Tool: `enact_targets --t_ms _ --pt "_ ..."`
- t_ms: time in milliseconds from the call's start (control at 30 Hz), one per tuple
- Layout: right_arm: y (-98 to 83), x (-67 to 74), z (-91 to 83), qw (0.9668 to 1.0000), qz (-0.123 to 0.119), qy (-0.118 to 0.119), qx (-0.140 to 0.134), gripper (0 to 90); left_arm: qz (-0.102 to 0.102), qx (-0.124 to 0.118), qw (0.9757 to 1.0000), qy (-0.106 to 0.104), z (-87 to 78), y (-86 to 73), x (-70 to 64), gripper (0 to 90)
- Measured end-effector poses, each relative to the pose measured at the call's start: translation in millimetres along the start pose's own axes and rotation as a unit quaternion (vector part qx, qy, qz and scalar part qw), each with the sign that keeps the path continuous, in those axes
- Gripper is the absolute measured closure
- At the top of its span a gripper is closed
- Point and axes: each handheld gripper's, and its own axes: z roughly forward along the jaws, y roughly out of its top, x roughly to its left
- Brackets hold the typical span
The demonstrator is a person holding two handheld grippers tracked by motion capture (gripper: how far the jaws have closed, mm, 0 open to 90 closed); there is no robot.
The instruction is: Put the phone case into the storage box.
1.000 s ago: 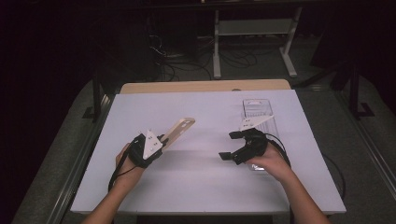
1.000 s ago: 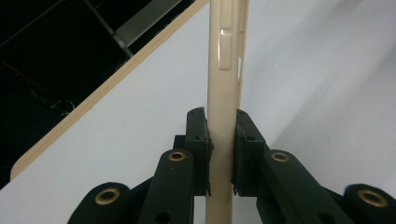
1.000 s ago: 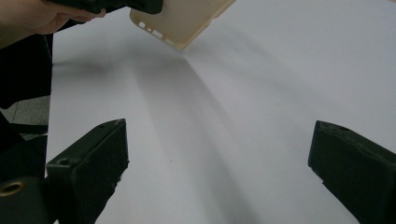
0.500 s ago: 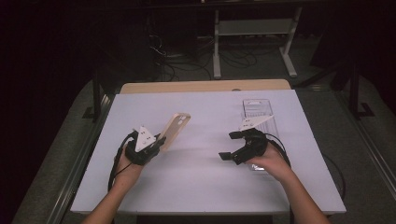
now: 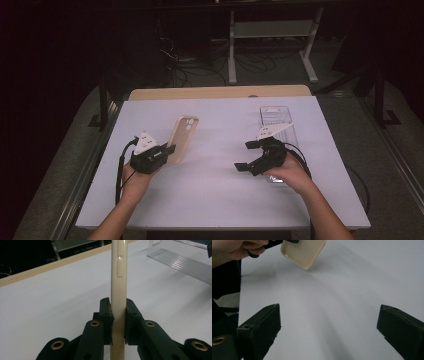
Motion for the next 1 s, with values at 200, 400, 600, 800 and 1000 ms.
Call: enact_targets --t_ms 200,400,600,800,1000 --pt "2.7 -0.7 -0.1 0.9999 0.010 -0.009 0.008 1.5 0.003 0.002 1.0000 0.002 0.2 0.1 0.1 79.1" --pt "8.1 1.1 -2.3 0.9996 0.010 -0.025 0.006 0.0 0.003 0.005 1.0000 0.003 0.2 0.1 -0.5 79.1" --pt "17.1 3.2 -6.3 0.9994 0.012 -0.032 0.011 0.0 -0.001 0.002 1.0000 0.006 1.1 0.1 -2.1 79.0" --pt "26.8 3.1 -1.5 0.9988 0.009 -0.035 0.034 0.0 -0.002 0.002 1.0000 0.007 1.5 0.1 -1.7 79.1" --pt "35.6 1.3 8.1 0.9980 0.013 -0.039 0.048 0.2 -0.005 -0.001 0.9999 0.011 1.0 0.4 -1.9 79.1"
